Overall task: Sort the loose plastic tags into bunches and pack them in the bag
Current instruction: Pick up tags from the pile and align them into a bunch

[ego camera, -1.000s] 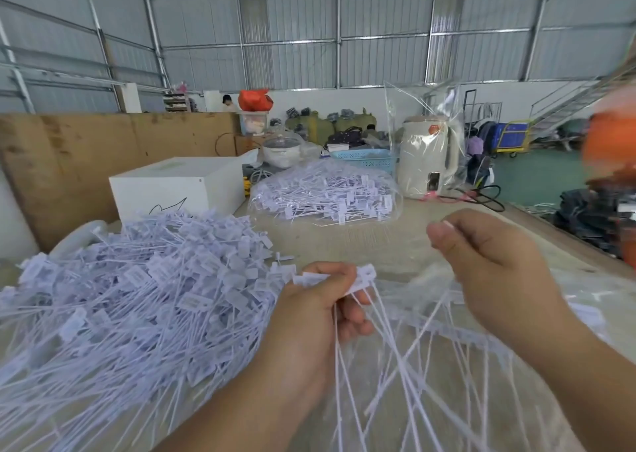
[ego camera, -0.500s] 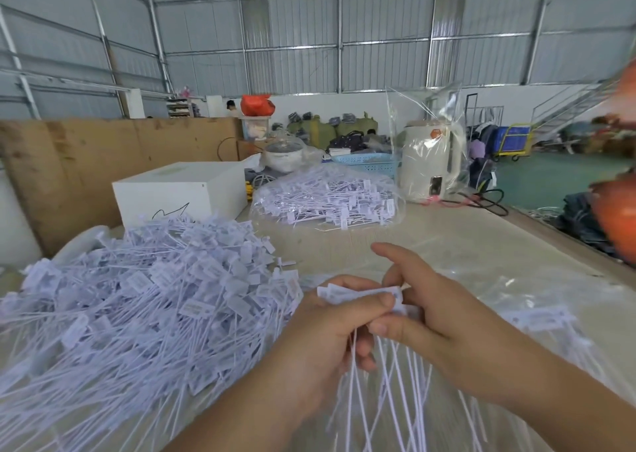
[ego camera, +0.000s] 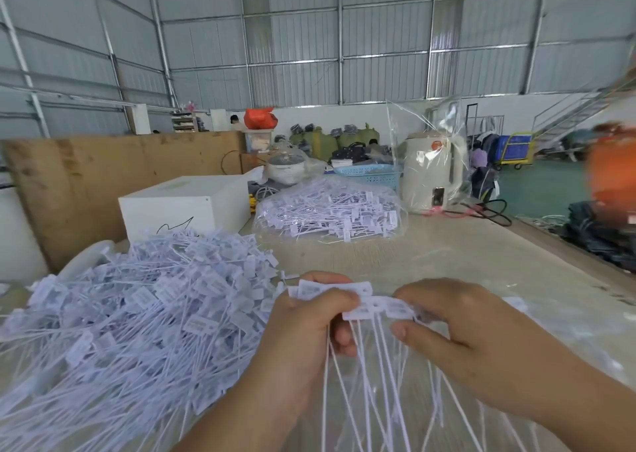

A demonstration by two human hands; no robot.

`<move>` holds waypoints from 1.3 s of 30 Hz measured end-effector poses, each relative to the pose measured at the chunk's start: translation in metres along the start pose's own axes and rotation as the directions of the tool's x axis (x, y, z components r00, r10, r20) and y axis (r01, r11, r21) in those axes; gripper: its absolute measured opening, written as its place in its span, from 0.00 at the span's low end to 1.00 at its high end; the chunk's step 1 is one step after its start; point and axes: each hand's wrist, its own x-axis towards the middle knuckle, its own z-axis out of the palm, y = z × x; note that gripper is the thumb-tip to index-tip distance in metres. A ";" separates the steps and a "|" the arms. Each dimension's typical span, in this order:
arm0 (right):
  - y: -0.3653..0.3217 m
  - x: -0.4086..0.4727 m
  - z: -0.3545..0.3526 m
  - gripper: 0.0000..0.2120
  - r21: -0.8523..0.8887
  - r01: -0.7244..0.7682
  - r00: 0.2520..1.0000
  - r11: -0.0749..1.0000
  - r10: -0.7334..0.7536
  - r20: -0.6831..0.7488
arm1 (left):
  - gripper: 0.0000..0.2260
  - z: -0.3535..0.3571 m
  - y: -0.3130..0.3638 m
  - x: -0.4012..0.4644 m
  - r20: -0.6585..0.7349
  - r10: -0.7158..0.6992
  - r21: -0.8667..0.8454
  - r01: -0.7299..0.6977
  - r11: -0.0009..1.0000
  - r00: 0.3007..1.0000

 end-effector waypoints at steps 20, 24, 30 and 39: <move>-0.005 0.005 0.017 0.14 0.200 -0.086 0.980 0.976 0.118 -0.158 | 0.09 0.005 -0.011 0.002 -0.059 0.153 0.079 -0.149 0.986 0.986; 0.000 0.010 0.024 0.16 0.165 -0.207 0.908 0.964 0.252 -0.334 | 0.08 0.004 -0.016 0.002 -0.169 0.215 0.109 -0.198 0.974 0.962; 0.017 0.007 0.019 0.12 0.357 -0.159 0.931 0.921 0.260 -0.257 | 0.09 -0.002 -0.018 0.008 -0.145 0.154 0.088 -0.142 0.986 0.977; 0.011 0.007 0.027 0.12 0.289 -0.086 0.993 0.954 0.104 -0.048 | 0.05 0.000 -0.020 0.005 -0.055 0.169 0.275 -0.148 0.950 0.984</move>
